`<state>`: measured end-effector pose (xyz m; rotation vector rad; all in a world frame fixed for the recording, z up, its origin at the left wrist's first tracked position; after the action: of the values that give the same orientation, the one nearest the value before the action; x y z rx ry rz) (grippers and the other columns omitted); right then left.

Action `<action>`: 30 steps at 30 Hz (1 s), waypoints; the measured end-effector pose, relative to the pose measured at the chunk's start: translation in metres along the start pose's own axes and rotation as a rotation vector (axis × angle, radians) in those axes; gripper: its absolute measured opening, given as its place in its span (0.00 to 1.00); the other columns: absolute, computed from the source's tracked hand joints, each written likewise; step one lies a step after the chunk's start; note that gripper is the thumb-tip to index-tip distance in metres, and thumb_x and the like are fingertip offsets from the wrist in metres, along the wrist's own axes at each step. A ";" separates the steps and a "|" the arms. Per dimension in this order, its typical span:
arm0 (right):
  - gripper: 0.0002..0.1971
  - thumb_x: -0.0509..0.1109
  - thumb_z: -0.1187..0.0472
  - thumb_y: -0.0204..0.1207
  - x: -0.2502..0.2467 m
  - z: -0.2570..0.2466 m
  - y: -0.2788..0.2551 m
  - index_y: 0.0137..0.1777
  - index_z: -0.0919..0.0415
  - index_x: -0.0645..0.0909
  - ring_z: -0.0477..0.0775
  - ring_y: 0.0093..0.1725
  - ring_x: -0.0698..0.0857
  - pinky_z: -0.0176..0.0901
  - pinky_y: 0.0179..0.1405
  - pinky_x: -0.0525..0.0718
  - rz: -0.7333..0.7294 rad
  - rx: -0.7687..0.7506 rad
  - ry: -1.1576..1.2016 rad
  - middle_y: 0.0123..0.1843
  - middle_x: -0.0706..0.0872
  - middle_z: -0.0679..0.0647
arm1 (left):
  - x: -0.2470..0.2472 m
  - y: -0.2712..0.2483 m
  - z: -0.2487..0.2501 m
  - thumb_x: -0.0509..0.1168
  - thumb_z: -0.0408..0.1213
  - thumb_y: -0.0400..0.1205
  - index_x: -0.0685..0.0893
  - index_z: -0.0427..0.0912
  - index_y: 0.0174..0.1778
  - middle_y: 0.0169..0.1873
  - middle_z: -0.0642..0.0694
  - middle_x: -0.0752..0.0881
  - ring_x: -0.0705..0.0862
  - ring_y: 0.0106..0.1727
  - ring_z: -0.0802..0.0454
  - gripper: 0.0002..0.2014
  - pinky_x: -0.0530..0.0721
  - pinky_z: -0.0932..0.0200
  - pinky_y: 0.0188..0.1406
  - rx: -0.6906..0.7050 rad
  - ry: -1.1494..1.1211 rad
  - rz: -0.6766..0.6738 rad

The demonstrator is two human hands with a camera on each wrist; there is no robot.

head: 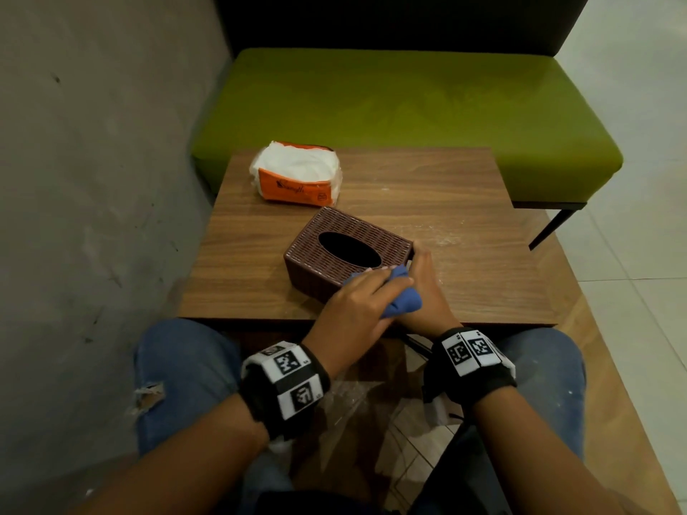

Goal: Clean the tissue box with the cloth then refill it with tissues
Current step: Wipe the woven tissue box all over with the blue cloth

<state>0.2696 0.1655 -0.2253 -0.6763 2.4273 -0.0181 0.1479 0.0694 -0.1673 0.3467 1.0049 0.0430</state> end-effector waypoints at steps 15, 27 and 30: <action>0.60 0.84 0.38 0.41 0.002 -0.019 0.004 0.74 0.50 0.57 0.52 0.70 0.74 0.58 0.70 0.77 0.164 -0.139 0.010 0.69 0.70 0.50 | -0.022 0.113 -0.052 0.67 0.35 0.78 0.81 0.39 0.63 0.56 0.37 0.86 0.83 0.58 0.38 0.16 0.78 0.52 0.53 -0.352 0.027 -0.019; 0.59 0.88 0.48 0.43 -0.013 -0.023 0.009 0.74 0.59 0.60 0.50 0.68 0.72 0.43 0.69 0.73 0.078 -0.155 0.034 0.66 0.68 0.50 | -0.054 0.006 -0.057 0.70 0.33 0.76 0.81 0.39 0.64 0.63 0.39 0.79 0.77 0.64 0.45 0.19 0.76 0.49 0.66 -0.153 -0.037 -0.032; 0.59 0.90 0.51 0.45 -0.015 -0.025 0.009 0.74 0.58 0.59 0.48 0.69 0.71 0.49 0.72 0.74 0.035 -0.151 0.014 0.67 0.67 0.49 | -0.052 0.033 -0.056 0.68 0.41 0.79 0.79 0.38 0.58 0.57 0.41 0.72 0.74 0.58 0.48 0.15 0.73 0.58 0.58 -0.241 0.038 0.098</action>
<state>0.2619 0.1773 -0.1982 -0.7021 2.4710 0.1768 0.0774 0.1052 -0.1420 0.1749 1.0070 0.2582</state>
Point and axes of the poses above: each hand's wrist, its own y-axis towards the middle knuckle, its own x-axis out of the palm, z = x × y, the point moved 1 cm from there along y, towards the middle knuckle
